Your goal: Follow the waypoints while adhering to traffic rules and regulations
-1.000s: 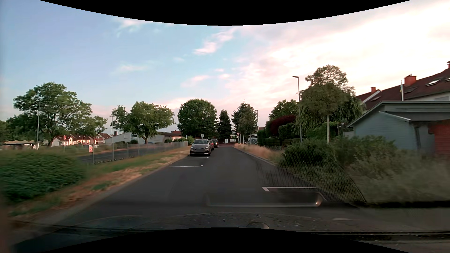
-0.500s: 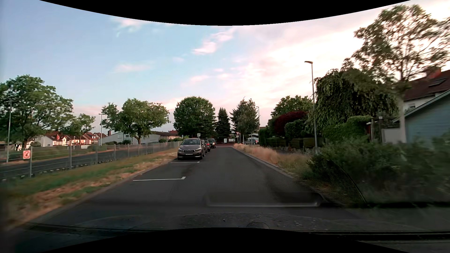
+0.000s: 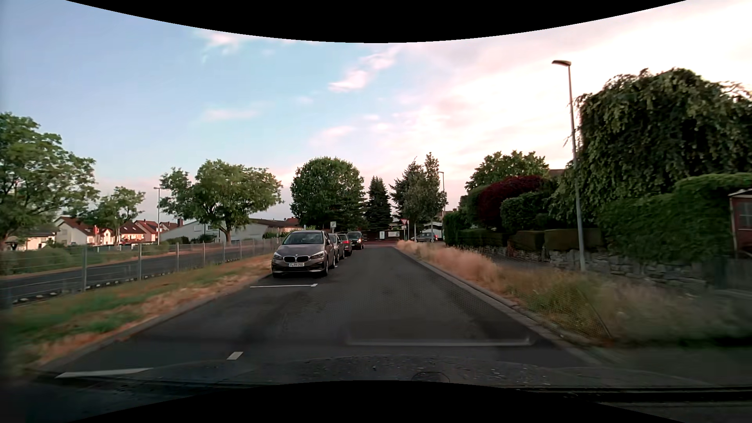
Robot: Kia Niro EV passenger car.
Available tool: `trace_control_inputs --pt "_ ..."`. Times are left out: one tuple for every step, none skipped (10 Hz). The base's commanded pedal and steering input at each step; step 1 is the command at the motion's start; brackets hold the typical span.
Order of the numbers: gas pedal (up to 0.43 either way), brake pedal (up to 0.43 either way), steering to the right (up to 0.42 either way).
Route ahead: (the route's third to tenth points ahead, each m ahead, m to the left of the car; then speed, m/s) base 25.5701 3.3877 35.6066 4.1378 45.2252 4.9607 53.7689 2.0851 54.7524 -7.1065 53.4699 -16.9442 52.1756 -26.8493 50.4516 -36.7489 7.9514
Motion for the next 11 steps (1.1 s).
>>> trace_control_inputs --pt "0.039 0.000 -0.024" --pt "0.039 0.000 -0.023" --pt "0.039 0.000 -0.020" --pt "0.039 0.000 -0.019" --pt "0.039 0.000 -0.018" --pt "0.039 0.000 -0.016" --pt "0.039 0.000 -0.016" --pt "0.039 0.000 -0.016" --pt "0.039 0.000 -0.016" --pt "0.039 0.000 -0.016" --pt "0.039 0.000 -0.016"
